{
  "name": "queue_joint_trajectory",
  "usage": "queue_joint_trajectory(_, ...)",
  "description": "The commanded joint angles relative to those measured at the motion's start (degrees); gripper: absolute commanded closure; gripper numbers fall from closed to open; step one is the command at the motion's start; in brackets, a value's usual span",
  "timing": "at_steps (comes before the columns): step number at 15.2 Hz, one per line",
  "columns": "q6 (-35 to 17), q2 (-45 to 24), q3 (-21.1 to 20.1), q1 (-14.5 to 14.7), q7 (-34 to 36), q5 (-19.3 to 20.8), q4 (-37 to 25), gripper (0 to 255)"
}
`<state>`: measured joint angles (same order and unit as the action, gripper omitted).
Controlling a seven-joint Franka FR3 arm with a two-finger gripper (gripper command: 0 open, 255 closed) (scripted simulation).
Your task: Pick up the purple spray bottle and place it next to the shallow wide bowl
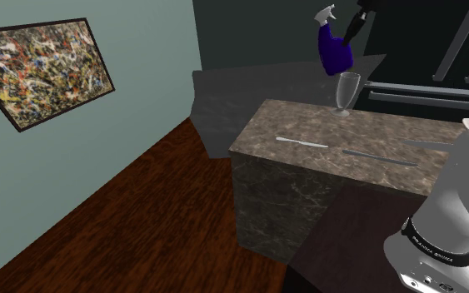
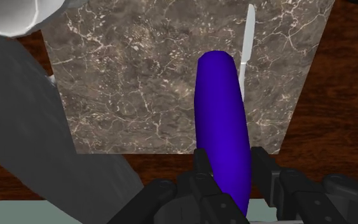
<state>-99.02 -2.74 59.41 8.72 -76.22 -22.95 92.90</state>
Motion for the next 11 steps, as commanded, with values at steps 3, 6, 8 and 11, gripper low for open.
queue_joint_trajectory(3,-2.6,7.9,0.3,0.0,-0.6,6.9,6.7,255)
queue_joint_trajectory(6,-3.7,13.3,-0.2,-1.8,-1.2,11.4,10.7,255)
queue_joint_trajectory(8,-4.0,16.3,-0.4,-3.4,-1.9,13.8,13.0,255)
queue_joint_trajectory(11,-4.1,20.0,-0.5,-6.0,-3.5,16.9,15.8,255)
